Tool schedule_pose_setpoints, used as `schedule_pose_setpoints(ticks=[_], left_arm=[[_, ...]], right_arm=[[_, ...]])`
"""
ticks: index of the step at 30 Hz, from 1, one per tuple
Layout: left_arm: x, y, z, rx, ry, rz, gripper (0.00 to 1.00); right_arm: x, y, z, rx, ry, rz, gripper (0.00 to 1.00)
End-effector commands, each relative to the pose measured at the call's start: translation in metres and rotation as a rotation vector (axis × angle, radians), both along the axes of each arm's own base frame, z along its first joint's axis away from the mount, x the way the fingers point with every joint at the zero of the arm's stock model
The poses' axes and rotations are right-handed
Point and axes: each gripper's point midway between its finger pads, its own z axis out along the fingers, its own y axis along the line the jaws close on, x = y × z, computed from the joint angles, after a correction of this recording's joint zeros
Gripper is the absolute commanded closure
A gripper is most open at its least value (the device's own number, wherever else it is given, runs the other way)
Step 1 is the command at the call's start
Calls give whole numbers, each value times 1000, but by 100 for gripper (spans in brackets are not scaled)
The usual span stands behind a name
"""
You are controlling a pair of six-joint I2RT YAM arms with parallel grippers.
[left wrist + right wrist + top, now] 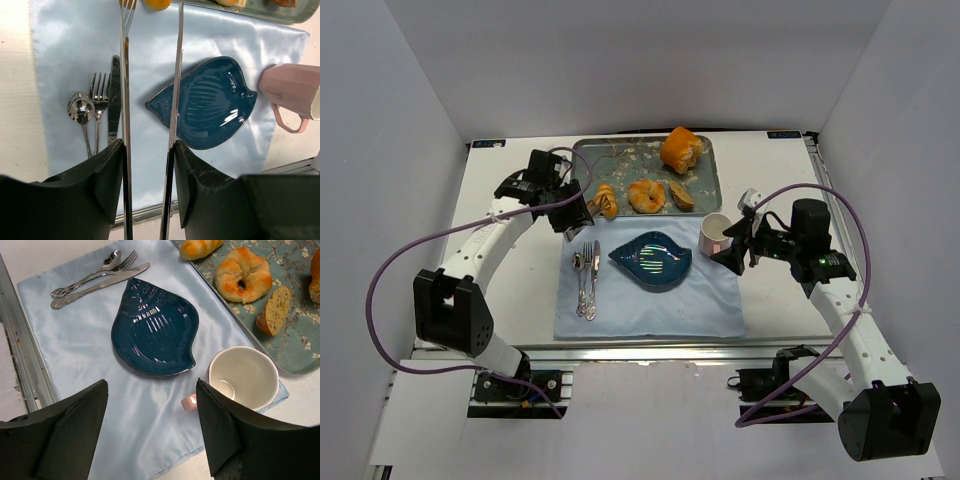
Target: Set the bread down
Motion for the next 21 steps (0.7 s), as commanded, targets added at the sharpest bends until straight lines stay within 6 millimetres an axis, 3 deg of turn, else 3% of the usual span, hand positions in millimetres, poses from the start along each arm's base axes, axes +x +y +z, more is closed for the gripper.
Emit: schedule_pose_setpoints(ticks=[1,21], left_arm=[[11,-2,10,19,-39,-18,47],[19,-12,-5,-6,-9,-43,47]], right_arm=[[2,0,9,19,-38,6,24],[2,-1,8,17,-35,0,24]])
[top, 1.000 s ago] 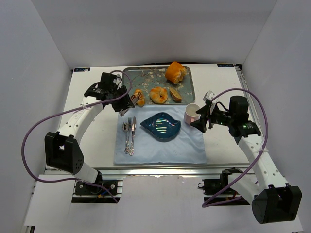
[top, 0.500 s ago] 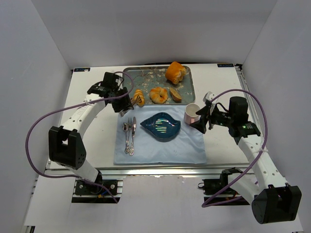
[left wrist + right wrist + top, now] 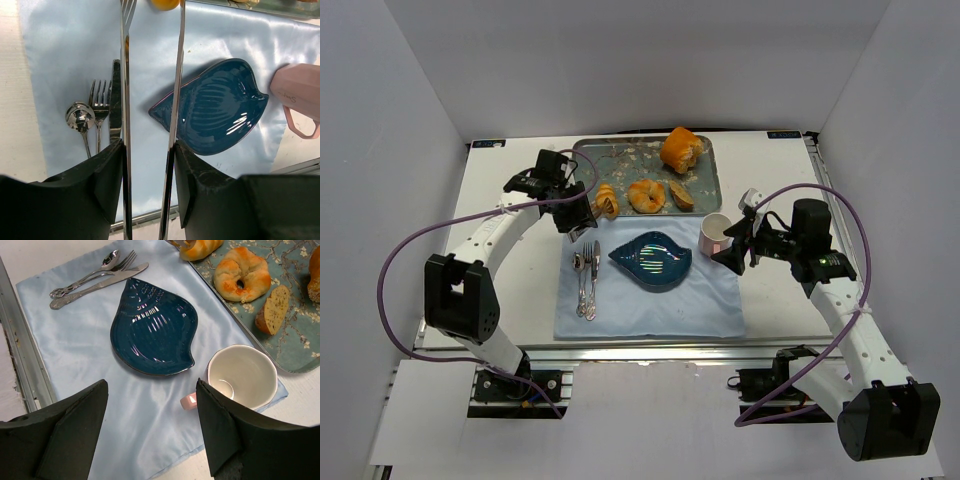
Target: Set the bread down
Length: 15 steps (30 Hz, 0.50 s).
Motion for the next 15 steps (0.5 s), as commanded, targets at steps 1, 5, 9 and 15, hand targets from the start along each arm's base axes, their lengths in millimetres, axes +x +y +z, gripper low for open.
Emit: schedule_pose_setpoints(ticks=[1,5,9,15], left_arm=[[9,-8,19,-34,-66,-17,47],[8,-8,13,-34,-55,-15,47],[5,-9,5,-35,-40,-13,47],[3,-9,-2,-39,-28,-9,56]], right_arm=[[1,0,8,17,-36,6,24],[1,0,8,18,-36,7,24],[1,0,9,17,-40,7,24],[1,-1,9,18,-41,5,24]])
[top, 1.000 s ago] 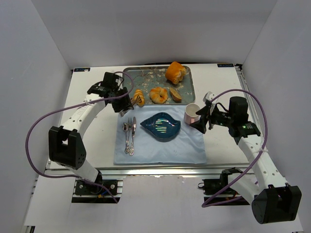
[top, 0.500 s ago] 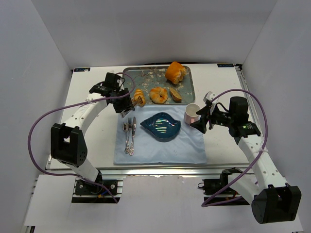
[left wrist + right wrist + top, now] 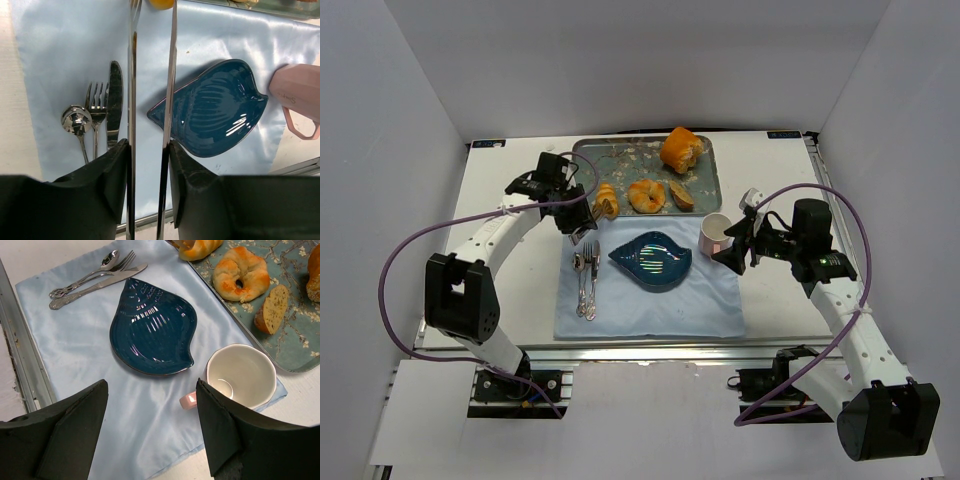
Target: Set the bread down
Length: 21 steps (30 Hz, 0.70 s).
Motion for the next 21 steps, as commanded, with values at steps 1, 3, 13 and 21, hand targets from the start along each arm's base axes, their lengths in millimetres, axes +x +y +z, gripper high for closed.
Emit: schedule_pose_setpoints(ticks=[1,3,13,21], left_arm=[[3,-6,4,-25,-24,-11,57],[3,-6,3,-28,-23,-11,60],[3,-10,16,-51,-49,-19,96],[3,-8,50,-70,-132,-12,100]], right_arm=[[0,0,9,17,-41,7,24],[0,-1,10,17,-45,5,24],[-2,-2,11,19,-42,5,24],[-4,-3,12,22,-45,4,24]])
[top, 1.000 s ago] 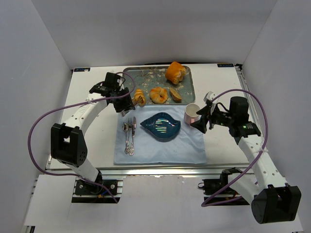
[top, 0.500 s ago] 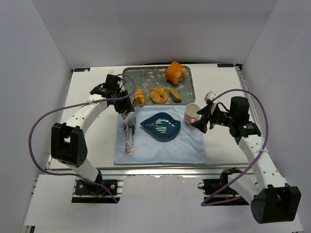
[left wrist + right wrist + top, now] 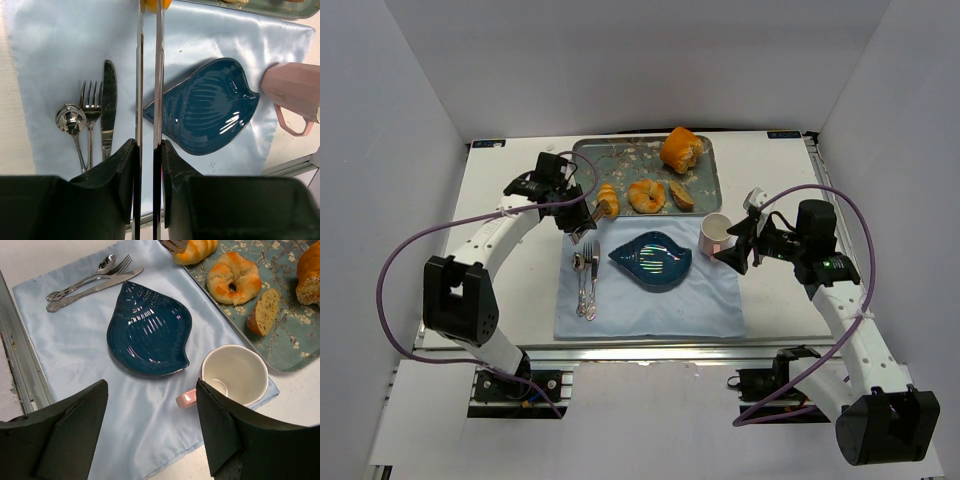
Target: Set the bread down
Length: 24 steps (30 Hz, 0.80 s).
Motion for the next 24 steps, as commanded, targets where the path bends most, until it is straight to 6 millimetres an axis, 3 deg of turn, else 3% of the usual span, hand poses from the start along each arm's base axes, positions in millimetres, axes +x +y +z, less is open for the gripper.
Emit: schedule_pose_setpoints(ticks=[1,9,13,20,21,24], left_arm=[[3,-4,48,-45,-126,-2,100],[-5,-3,60,-67,-153,6,100],[-19,-4,73,-101,-175,-19,100],[-78,-29,78,-187,-171,-149,100],[-87,-31,71,-195,-149,-145,100],[-113,-45,83,-249,-175,-172,100]], right_arm=[[-4,1,6,17,-21,18,24],[-6,1,7,16,-23,19,24],[-7,0,8,16,-26,17,24],[-8,1,13,14,-34,24,24],[-7,0,15,13,-38,22,24],[-7,-1,16,11,-39,21,24]])
